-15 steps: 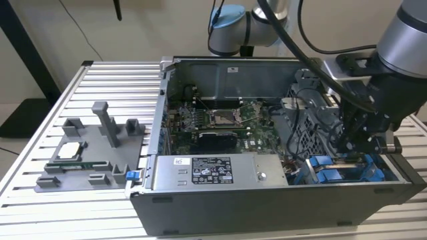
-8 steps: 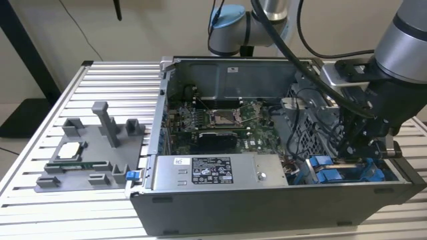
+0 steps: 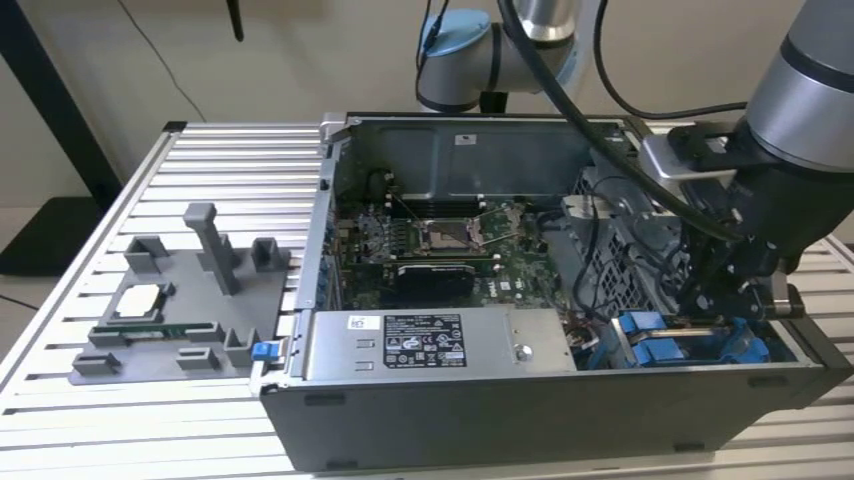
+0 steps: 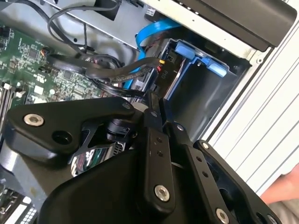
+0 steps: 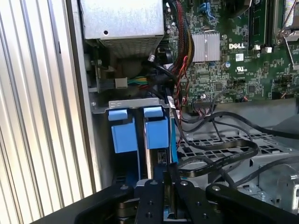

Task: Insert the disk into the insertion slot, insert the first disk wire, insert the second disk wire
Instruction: 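Insert the second disk wire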

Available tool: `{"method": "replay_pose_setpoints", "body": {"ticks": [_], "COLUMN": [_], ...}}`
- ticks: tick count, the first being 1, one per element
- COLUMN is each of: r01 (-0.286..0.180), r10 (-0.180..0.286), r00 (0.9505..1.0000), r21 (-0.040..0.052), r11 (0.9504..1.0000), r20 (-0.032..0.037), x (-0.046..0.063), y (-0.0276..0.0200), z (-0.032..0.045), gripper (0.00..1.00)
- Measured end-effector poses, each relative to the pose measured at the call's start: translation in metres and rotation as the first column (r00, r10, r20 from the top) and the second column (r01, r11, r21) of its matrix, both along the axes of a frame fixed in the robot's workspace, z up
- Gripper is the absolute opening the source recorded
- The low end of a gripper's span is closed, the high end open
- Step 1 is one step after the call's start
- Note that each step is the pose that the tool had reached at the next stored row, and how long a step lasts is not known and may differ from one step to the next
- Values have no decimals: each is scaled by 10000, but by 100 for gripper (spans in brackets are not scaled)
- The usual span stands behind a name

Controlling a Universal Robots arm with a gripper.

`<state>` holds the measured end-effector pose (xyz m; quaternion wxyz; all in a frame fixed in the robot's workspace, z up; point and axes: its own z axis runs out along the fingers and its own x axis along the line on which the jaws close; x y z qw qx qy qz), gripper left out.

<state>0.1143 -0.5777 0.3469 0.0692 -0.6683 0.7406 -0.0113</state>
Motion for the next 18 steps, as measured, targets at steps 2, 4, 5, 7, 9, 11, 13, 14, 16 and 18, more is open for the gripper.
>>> {"method": "replay_pose_setpoints", "body": {"ticks": [2, 4, 5, 7, 9, 11, 13, 14, 16, 18], "r01": [0, 0, -1, -1, 0, -1, -2, -3, -1, -1], "r10": [0, 0, 1, 1, 0, 1, 2, 3, 1, 1], "r00": [10000, 10000, 10000, 10000, 10000, 10000, 10000, 9999, 9999, 9999], "r21": [0, 2, 1, 4, 8, 12, 15, 17, 25, 41], "r11": [10000, 10000, 10000, 10000, 10000, 10000, 10000, 10000, 10000, 10000], "r20": [13, 29, 35, 45, 59, 76, 93, 102, 127, 163], "x": [5, 7, 8, 12, 14, 16, 17, 18, 17, 17], "y": [2, 4, 3, 4, 6, 9, 12, 13, 16, 20], "z": [-3, -8, -10, -15, -20, -24, -27, -29, -34, -39], "gripper": [0, 0, 0, 0, 0, 0, 0, 0, 0, 0]}}
